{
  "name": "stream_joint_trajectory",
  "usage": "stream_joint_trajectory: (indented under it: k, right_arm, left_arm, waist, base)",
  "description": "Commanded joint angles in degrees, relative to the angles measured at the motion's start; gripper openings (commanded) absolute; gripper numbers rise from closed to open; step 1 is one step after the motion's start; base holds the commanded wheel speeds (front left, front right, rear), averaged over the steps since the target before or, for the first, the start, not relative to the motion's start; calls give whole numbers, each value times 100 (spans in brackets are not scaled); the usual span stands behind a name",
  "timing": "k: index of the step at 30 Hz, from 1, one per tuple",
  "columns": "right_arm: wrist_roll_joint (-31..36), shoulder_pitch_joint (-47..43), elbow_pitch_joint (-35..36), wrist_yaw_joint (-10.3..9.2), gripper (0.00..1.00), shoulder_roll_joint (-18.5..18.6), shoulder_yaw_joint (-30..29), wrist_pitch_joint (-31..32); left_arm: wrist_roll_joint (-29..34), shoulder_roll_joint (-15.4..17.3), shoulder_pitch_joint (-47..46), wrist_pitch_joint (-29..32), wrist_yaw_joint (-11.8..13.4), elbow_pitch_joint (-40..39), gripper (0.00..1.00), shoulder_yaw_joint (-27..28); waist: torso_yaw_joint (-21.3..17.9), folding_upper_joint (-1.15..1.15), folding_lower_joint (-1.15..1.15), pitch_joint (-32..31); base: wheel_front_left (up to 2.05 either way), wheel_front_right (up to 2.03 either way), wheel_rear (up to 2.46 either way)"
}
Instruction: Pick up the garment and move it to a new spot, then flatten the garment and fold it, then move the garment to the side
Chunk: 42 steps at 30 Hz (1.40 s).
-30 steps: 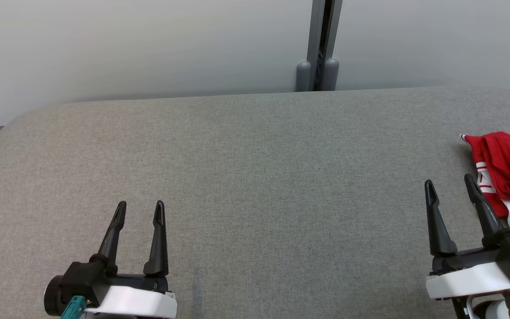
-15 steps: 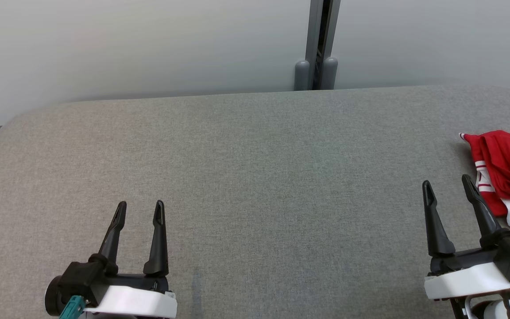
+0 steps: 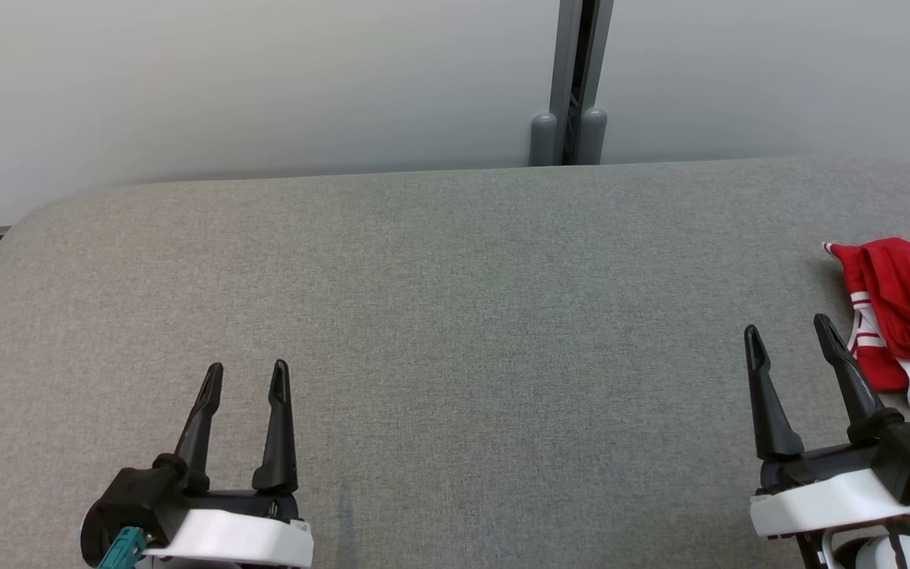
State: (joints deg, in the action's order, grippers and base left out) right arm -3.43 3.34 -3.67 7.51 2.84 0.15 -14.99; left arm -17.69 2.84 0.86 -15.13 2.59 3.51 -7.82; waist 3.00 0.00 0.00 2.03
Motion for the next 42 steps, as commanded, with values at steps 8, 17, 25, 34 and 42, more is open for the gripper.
stream_joint_trajectory:
  k: [8,17,25,34,42]
  right_arm:
    - [-147,-207,-267,0,0,-66,37,45]
    - [-1159,-179,-316,0,0,-20,-19,247]
    - [-2071,-150,-366,-1,0,18,-72,430]
    - [-2993,-120,-416,-1,0,53,-126,620]
    - [-3739,-100,-457,-1,0,79,-176,772]
  left_arm:
    - [-147,-23,168,29,-11,258,0,-36]
    - [-1016,30,69,214,-110,324,0,48]
    - [-1797,72,-38,388,-218,418,0,126]
    - [-2586,111,-143,567,-326,512,0,213]
    - [-3224,140,-229,716,-413,585,0,286]
  waist:
    - [7,0,0,-1]
    - [-13,0,0,-13]
    - [-33,0,0,-26]
    - [-55,0,0,-40]
    - [-75,0,0,-53]
  base:
    - [0,0,0]
    - [0,0,0]
    - [0,0,0]
    - [0,0,0]
    - [0,0,0]
